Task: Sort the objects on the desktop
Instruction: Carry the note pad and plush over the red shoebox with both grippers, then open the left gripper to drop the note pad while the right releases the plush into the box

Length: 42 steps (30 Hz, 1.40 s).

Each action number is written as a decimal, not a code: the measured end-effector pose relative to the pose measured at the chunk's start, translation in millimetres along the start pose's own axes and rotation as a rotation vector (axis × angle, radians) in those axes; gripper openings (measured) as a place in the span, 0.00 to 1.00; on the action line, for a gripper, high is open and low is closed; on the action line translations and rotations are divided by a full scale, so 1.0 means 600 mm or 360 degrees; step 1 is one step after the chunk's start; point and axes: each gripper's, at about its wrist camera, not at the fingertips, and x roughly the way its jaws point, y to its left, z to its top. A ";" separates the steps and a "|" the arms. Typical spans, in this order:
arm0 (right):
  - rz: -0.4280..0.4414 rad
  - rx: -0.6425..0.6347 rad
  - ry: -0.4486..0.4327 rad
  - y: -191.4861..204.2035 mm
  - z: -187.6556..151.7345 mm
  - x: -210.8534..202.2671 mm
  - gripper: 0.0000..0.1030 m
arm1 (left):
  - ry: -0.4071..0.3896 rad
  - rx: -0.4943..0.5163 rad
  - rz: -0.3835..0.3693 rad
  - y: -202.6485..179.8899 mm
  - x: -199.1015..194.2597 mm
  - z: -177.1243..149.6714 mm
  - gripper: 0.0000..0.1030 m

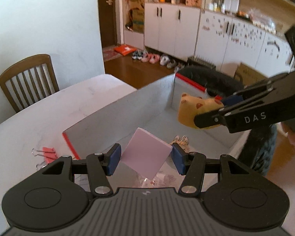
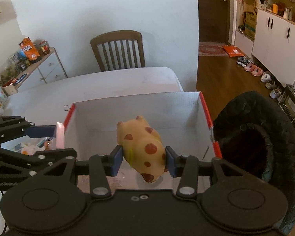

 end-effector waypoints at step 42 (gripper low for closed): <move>-0.0068 -0.0016 0.0408 -0.022 0.021 0.192 0.47 | 0.0612 0.0150 -0.0031 0.003 0.165 0.008 0.54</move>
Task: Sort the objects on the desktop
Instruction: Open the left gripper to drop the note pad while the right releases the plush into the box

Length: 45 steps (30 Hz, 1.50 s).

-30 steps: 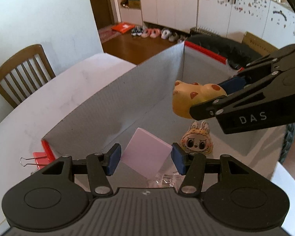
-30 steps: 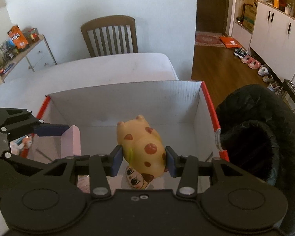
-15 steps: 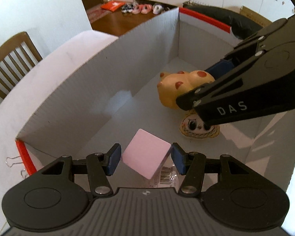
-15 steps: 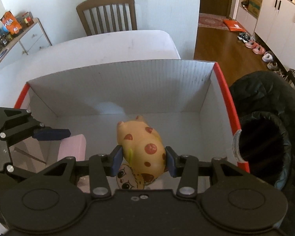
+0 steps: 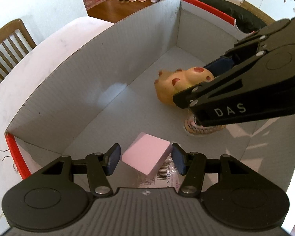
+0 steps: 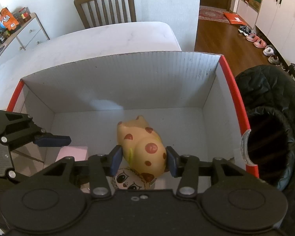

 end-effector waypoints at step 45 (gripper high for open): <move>0.0111 -0.0082 -0.0441 0.092 -0.048 -0.192 0.83 | -0.0654 -0.0449 -0.0031 0.071 -0.236 -0.175 0.64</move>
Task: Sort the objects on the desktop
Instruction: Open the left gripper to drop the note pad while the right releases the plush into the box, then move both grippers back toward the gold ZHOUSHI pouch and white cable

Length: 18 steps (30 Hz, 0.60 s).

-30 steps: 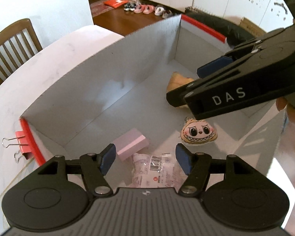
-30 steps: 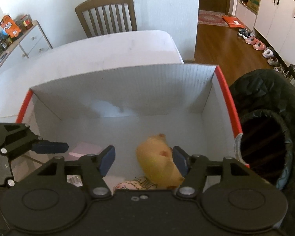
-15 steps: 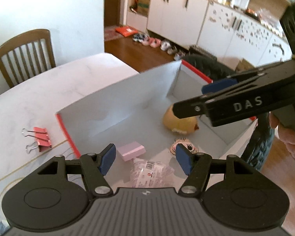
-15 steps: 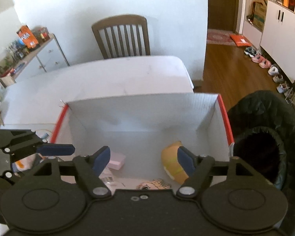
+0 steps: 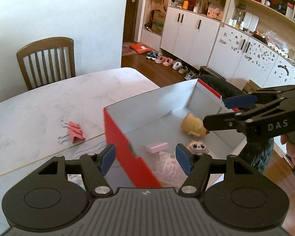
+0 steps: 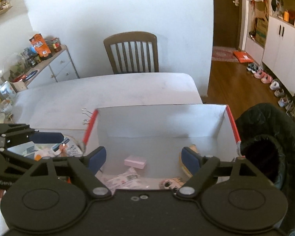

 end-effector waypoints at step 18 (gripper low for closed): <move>0.0034 -0.0063 -0.0105 0.143 -0.040 -0.024 0.88 | -0.0111 -0.0073 -0.0021 0.099 -0.129 -0.086 0.84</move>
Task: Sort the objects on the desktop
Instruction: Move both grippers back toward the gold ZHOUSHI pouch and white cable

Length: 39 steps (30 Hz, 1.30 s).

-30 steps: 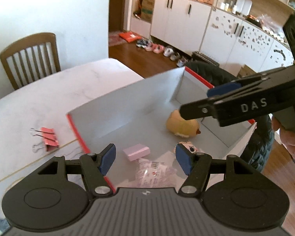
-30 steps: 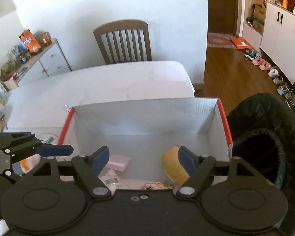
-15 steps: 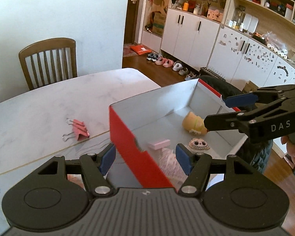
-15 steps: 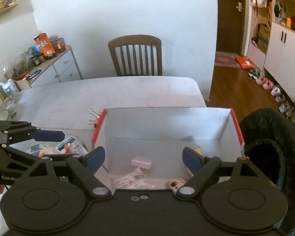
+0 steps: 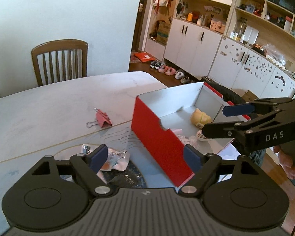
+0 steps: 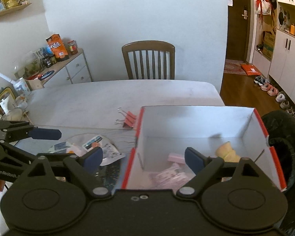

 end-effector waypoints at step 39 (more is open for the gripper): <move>0.0015 -0.0101 0.0053 0.217 -0.101 0.059 0.98 | 0.0079 -0.0032 0.0038 0.151 -0.043 -0.216 1.00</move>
